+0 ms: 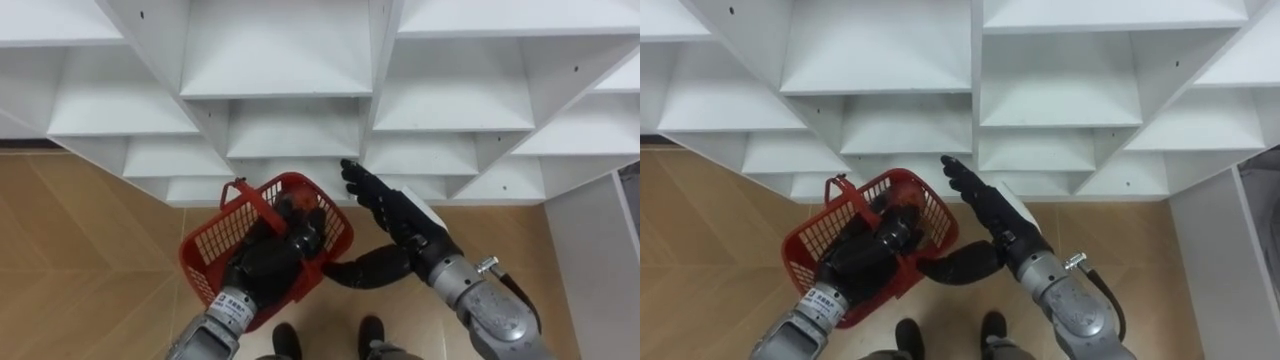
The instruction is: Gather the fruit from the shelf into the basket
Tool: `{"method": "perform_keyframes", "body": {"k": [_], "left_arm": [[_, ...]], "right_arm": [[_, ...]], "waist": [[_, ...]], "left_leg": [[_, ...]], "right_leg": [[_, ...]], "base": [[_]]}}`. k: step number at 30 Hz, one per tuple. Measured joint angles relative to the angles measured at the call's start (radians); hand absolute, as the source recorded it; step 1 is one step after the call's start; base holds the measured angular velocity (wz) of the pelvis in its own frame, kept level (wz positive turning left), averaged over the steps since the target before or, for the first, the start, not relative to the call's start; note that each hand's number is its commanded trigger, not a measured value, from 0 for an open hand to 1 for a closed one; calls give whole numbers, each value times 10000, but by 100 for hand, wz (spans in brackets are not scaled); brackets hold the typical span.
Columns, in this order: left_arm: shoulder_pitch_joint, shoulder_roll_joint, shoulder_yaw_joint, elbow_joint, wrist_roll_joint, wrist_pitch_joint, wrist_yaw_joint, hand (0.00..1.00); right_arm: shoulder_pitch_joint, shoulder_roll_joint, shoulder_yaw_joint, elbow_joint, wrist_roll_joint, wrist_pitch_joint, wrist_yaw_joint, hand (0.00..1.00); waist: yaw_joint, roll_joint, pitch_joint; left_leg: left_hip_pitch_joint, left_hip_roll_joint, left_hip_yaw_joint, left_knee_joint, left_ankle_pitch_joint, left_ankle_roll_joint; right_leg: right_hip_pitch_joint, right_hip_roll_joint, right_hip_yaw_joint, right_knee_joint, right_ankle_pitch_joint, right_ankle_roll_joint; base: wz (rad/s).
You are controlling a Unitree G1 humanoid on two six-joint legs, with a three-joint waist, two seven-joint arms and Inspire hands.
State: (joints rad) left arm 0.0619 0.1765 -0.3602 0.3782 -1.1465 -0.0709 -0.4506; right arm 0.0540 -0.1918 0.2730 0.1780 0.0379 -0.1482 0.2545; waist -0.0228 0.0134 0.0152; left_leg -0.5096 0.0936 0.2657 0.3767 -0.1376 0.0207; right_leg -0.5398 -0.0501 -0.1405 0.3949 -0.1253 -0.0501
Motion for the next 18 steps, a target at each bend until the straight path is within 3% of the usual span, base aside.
{"method": "perform_keyframes", "body": {"k": [11,16,18], "left_arm": [[28,154,128,-252,302,-37,20,100],[238,194,425,274,1584,-35,-68,100],[210,431,564,708,2221,-40,-72,100]], "right_arm": [[273,-84,42,3,0,-14,-165,0],[494,-23,-284,436,-25,-34,-279,0],[508,-122,-375,621,-13,-49,-430,0]], "waist": [[3,-24,-6],[6,-31,3],[-21,-37,7]], "left_leg": [[164,-10,-4,-59,0,-2],[749,2,-5,-197,-55,-57],[894,12,-37,-253,-68,-73]], "right_leg": [[178,12,-3,-73,-1,6],[821,62,-22,-284,-18,27],[1019,77,-93,-446,-14,21]], "base": [[0],[0],[3]]}}
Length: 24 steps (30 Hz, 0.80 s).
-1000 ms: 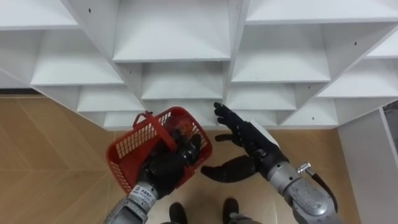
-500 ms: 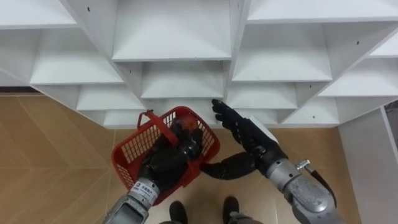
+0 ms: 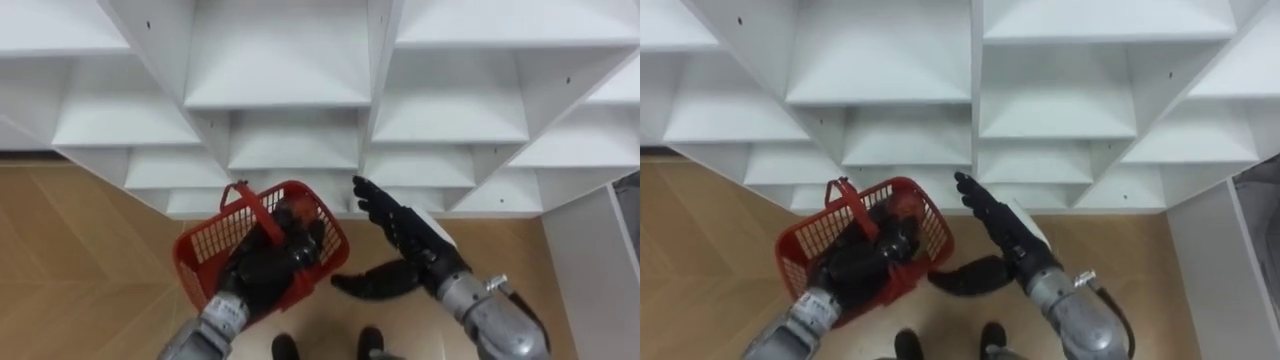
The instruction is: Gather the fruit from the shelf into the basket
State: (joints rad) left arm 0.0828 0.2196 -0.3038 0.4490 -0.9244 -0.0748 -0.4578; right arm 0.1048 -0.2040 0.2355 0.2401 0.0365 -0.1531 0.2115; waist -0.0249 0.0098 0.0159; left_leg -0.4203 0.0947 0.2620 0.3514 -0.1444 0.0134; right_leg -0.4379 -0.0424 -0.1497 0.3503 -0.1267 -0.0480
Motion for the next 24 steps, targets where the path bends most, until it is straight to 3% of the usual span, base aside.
{"method": "perform_keyframes", "body": {"k": [9,12,15,19,24], "left_arm": [[796,476,735,1773,2827,-111,208,100],[1082,451,1040,2053,3828,-265,376,100],[1500,441,1362,2277,5049,-478,628,100],[1828,342,1808,3629,5274,-652,931,100],[1973,244,1927,4463,5303,-654,1467,100]], "right_arm": [[613,-155,-608,2269,25,-430,-1384,0],[690,-166,-645,3189,61,-563,-1849,0],[1069,-172,-716,3786,108,-696,-2075,0],[1494,-150,-787,5126,750,-797,-2255,0],[1893,-131,-1421,6271,2019,-645,-2382,0]], "waist": [[27,-32,-6],[15,-39,-10],[30,-71,-78],[21,-115,-123],[34,-153,-134]], "left_leg": [[947,-74,-230,-449,-11,-61],[1377,-195,-334,-686,-3,-89],[1999,-237,-338,-991,-11,-106],[2996,-392,-399,-1515,-20,-142],[3710,-545,-536,-1756,-77,-171]], "right_leg": [[1186,30,-293,-572,-33,45],[1653,-7,-436,-789,-77,99],[2249,-33,-467,-972,-173,166],[3284,-22,-553,-1465,-225,253],[4210,-73,-784,-1824,-332,379]], "base": [[9],[11],[7],[8],[17]]}}
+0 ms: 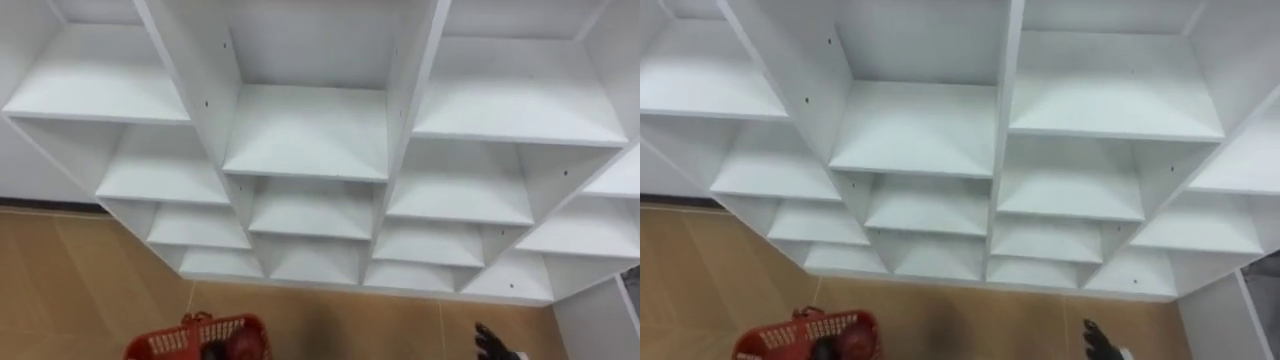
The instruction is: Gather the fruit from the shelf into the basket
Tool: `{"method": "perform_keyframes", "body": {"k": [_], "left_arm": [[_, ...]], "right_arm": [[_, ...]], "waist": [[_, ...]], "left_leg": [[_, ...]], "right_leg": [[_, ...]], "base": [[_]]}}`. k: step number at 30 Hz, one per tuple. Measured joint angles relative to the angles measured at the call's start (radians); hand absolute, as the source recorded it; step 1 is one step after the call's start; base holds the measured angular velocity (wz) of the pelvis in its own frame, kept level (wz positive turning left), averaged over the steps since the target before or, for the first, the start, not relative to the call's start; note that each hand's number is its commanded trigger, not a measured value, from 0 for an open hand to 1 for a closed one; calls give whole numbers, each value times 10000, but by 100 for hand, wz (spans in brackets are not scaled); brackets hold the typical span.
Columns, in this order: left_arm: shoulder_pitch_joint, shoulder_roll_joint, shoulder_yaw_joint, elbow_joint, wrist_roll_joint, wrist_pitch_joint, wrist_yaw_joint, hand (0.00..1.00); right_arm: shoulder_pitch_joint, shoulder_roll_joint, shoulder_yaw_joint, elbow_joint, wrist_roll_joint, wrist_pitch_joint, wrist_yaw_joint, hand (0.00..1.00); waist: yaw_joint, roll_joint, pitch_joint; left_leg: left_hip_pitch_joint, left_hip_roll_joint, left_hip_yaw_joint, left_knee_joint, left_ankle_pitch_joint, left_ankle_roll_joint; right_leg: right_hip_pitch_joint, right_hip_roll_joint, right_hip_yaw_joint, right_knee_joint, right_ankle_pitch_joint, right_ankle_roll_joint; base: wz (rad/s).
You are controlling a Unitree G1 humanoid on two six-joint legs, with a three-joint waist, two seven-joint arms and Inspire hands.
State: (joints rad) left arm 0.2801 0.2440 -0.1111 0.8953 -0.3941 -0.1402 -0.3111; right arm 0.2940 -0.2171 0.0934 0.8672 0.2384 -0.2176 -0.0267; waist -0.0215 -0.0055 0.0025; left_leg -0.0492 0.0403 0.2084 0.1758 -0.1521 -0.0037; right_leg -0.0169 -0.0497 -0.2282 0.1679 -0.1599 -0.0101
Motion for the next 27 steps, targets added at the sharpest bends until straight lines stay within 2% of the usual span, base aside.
{"method": "perform_keyframes", "body": {"k": [4,8,10,15,20,27], "left_arm": [[-145,-143,163,793,152,18,340,100],[-156,-478,745,1187,340,26,517,100],[-196,-762,1196,1401,443,61,764,100],[-253,-833,1312,1556,502,259,1200,100],[-541,-943,1564,1839,1340,495,1514,100],[-705,-1006,1715,1840,2129,687,1782,100]], "right_arm": [[-108,48,-11,998,436,51,190,0],[-231,306,-84,1608,889,257,404,0],[-380,392,-315,2263,1207,482,578,0],[-484,480,-416,2963,2009,897,753,0],[-678,620,-847,3443,2078,1245,854,0],[-779,697,-1166,3612,2015,1505,835,0]], "waist": [[3,-26,15],[29,-37,14],[23,-53,26],[36,-48,36],[17,-61,48],[-16,-82,43]], "left_leg": [[420,-18,-18,-129,-52,-15],[585,-41,-106,-146,-99,-57],[641,-68,-193,-144,-109,-62],[859,-119,-247,-132,-111,-58],[1178,-166,-302,-116,-197,-11],[1325,-173,-309,-106,-269,21]], "right_leg": [[382,-7,27,-45,-114,46],[569,37,7,-179,-126,45],[688,36,-46,-184,-160,51],[879,12,-75,-196,-211,79],[1194,-13,-76,-212,-295,151],[1301,-12,-4,-171,-307,172]], "base": [[2],[1],[8],[3],[2],[-3]]}}
